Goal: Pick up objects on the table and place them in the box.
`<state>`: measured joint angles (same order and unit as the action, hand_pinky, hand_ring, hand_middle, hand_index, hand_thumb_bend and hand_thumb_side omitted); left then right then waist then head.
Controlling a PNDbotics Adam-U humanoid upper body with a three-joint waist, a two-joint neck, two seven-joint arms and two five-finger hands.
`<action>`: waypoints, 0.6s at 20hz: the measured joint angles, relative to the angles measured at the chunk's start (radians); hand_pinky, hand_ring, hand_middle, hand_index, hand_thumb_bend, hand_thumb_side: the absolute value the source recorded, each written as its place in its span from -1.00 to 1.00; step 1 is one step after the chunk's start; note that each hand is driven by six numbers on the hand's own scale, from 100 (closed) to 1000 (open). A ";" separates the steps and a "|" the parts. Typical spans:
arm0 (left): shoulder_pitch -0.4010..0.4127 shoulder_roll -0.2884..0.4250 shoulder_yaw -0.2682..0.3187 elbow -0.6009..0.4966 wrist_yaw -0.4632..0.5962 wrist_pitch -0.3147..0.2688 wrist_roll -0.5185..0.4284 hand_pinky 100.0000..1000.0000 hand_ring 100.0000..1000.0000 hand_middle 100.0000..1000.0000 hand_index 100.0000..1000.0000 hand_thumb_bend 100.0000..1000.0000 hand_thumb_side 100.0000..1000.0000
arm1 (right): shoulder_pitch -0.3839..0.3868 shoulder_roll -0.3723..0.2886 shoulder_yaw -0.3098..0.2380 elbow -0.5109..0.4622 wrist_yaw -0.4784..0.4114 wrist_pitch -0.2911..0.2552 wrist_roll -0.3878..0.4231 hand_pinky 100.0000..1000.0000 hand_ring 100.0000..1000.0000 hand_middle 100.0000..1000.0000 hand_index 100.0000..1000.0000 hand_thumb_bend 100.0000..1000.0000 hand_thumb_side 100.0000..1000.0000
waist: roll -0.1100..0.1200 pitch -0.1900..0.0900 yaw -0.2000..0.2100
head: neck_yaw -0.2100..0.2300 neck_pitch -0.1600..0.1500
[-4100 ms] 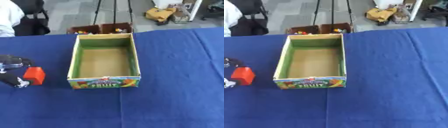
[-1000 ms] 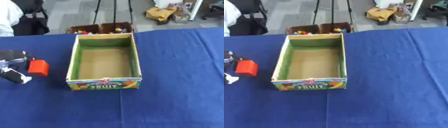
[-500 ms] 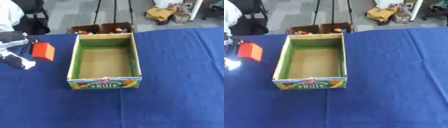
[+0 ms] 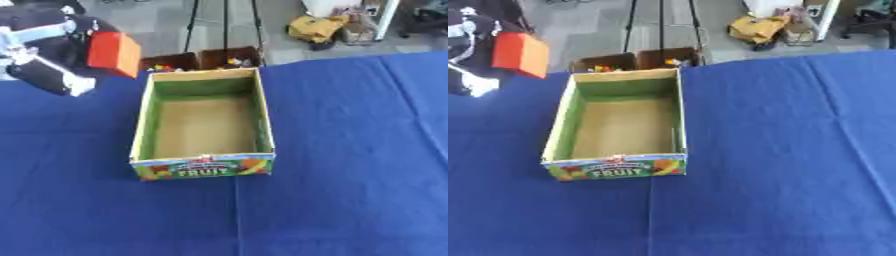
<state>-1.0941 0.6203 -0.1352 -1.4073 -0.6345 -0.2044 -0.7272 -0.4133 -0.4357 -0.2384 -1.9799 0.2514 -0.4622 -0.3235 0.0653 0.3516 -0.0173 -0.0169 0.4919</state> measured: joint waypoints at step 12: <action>-0.056 -0.185 -0.032 0.148 -0.069 0.024 -0.004 -0.80 -0.34 -0.20 0.22 -1.00 -0.55 | -0.009 0.007 0.011 0.000 -0.018 0.000 0.020 0.18 0.45 -0.12 0.29 -1.00 1.00 | 0.013 0.000 -0.039 | 0.029 -0.002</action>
<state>-1.1504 0.4348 -0.1669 -1.2590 -0.7031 -0.1803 -0.7316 -0.4224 -0.4290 -0.2274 -1.9799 0.2339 -0.4618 -0.3039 0.0785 0.3516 -0.0566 0.0119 0.4903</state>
